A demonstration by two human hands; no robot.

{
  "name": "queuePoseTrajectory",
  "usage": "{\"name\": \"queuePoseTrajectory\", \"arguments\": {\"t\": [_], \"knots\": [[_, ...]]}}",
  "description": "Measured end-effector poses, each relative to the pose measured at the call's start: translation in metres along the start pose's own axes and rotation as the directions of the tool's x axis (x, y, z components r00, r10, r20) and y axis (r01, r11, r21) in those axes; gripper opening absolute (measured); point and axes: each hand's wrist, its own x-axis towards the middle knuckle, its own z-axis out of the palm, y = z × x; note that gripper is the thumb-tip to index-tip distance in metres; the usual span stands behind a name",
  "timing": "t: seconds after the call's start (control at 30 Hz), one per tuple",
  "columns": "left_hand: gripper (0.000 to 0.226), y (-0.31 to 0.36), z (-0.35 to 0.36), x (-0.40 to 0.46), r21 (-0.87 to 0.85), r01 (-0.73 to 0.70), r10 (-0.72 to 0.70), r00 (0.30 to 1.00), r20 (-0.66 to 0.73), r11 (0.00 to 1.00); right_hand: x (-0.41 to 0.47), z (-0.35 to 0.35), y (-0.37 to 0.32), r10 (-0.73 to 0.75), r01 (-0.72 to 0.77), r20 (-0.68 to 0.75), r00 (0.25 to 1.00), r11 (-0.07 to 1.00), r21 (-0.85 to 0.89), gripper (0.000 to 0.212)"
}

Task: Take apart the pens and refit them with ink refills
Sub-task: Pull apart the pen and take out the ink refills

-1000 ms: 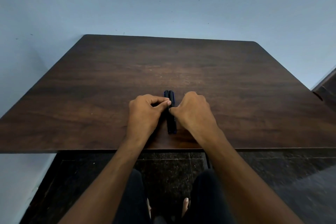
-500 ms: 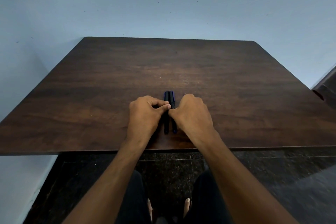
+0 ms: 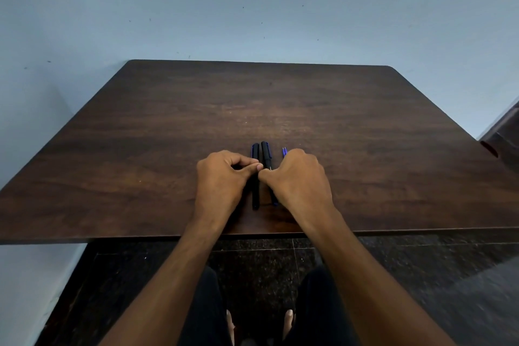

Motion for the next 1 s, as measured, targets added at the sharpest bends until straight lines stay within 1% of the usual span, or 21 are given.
{"name": "queuePoseTrajectory", "arguments": {"t": [0.1,0.2,0.3,0.4,0.47,0.53,0.6,0.67,0.73,0.8,0.87,0.93,1.0], "knots": [[0.008,-0.002,0.0,0.0,-0.012,0.009,-0.009,1.0,0.001,1.0,-0.003,-0.004,0.003,-0.022,0.023,-0.019,1.0,0.999,0.03,0.045],[0.009,-0.006,-0.001,0.001,-0.028,0.012,-0.012,1.0,0.007,1.0,-0.007,-0.006,0.009,-0.081,0.083,-0.038,0.996,0.995,0.058,0.049],[0.003,-0.007,-0.003,0.002,-0.121,-0.007,0.001,0.999,-0.047,0.993,-0.009,-0.01,0.014,-0.196,0.201,-0.082,0.977,0.977,0.063,0.042],[0.01,-0.004,-0.005,0.003,-0.228,-0.003,-0.018,0.996,-0.088,0.974,-0.011,-0.013,0.018,-0.258,0.265,-0.086,0.962,0.96,0.085,0.036],[0.017,-0.001,-0.006,0.002,-0.285,0.035,-0.059,0.995,-0.077,0.958,-0.013,-0.014,0.021,-0.273,0.278,-0.066,0.96,0.956,0.096,0.03],[0.023,0.006,-0.006,0.003,-0.418,0.134,-0.154,0.988,-0.013,0.898,-0.015,-0.015,0.021,-0.305,0.309,-0.058,0.951,0.948,0.076,0.026],[0.032,0.014,-0.008,0.007,-0.552,0.27,-0.252,0.961,0.112,0.789,-0.016,-0.016,0.02,-0.342,0.346,-0.075,0.937,0.937,0.048,0.024],[0.041,0.018,-0.01,0.011,-0.606,0.328,-0.264,0.945,0.196,0.725,-0.016,-0.017,0.02,-0.373,0.376,-0.079,0.924,0.927,0.017,0.022],[0.044,0.019,-0.011,0.012,-0.628,0.338,-0.255,0.941,0.223,0.701,-0.016,-0.019,0.022,-0.389,0.391,-0.076,0.918,0.921,0.001,0.021],[0.045,0.021,-0.011,0.012,-0.654,0.343,-0.257,0.939,0.228,0.674,-0.015,-0.021,0.024,-0.387,0.391,-0.092,0.918,0.92,0.037,0.02],[0.042,0.023,-0.011,0.012,-0.675,0.337,-0.258,0.941,0.219,0.656,-0.014,-0.024,0.024,-0.367,0.377,-0.103,0.925,0.92,0.11,0.019],[0.032,0.024,-0.011,0.012,-0.693,0.325,-0.256,0.945,0.206,0.644,-0.014,-0.026,0.022,-0.34,0.353,-0.099,0.935,0.916,0.189,0.016],[0.028,0.027,-0.011,0.011,-0.711,0.318,-0.25,0.947,0.203,0.627,-0.013,-0.027,0.02,-0.312,0.327,-0.097,0.945,0.892,0.313,0.011]]}}
